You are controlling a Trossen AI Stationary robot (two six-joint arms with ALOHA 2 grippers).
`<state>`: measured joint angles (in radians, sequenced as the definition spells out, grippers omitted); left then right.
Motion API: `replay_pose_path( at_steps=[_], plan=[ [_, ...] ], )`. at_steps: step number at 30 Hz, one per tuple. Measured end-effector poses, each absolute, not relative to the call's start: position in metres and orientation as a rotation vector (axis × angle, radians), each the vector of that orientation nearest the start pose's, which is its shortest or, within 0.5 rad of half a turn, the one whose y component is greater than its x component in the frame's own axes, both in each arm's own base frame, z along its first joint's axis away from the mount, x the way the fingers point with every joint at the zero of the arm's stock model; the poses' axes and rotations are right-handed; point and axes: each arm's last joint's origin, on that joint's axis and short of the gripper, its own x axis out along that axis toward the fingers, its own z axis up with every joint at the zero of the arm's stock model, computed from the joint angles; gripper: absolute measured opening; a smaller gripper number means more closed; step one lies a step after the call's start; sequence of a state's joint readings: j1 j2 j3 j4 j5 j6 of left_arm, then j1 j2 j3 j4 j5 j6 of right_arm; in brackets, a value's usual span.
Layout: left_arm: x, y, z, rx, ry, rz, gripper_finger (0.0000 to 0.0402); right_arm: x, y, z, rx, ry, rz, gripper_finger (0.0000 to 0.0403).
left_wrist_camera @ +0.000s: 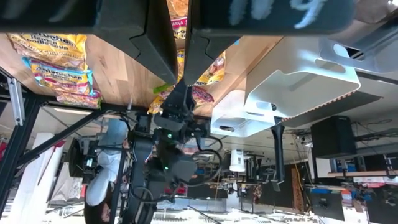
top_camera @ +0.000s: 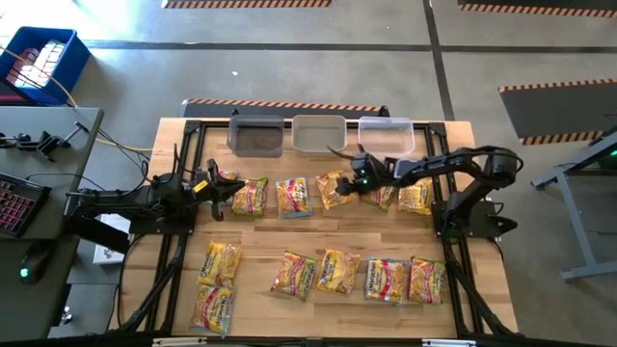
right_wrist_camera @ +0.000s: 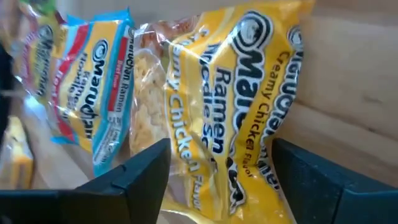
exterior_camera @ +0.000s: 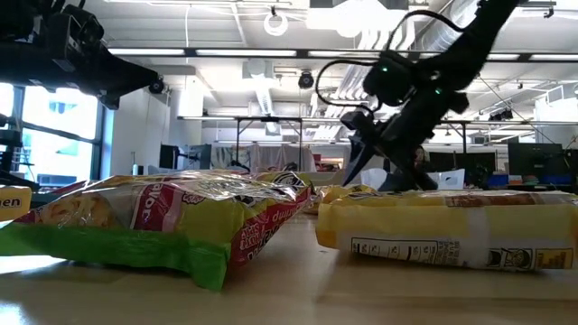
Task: Sort Maruchan noodles
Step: Put the yellow noodle pack into the transparent bin
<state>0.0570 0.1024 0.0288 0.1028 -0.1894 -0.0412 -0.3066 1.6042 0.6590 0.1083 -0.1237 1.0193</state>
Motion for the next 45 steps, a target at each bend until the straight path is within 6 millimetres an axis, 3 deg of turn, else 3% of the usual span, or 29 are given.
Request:
replay_pose_path(
  at_steps=[7, 22, 32, 39, 45],
  plan=[
    [0.102, 0.011, 0.175, -0.043, -0.034, 0.246, 0.0019, 0.267, -0.074, 0.124, 1.138, 0.606, -0.664, 0.0237],
    [0.102, 0.011, 0.175, -0.043, -0.034, 0.246, 0.0019, 0.272, -0.064, 0.125, 1.028, 0.615, -0.601, 0.0010],
    [0.102, 0.011, 0.175, -0.043, -0.034, 0.246, 0.0019, 0.293, -0.070, 0.156, 0.825, 0.630, -0.517, 0.0001],
    [0.102, 0.011, 0.175, -0.042, -0.028, 0.246, 0.0019, 0.306, -0.076, 0.200, 0.649, 0.781, -0.622, 0.0000],
    [0.102, 0.011, 0.174, -0.042, -0.026, 0.246, 0.0019, 0.302, -0.084, 0.224, 0.724, 0.923, -0.651, 0.0022]
  ],
)
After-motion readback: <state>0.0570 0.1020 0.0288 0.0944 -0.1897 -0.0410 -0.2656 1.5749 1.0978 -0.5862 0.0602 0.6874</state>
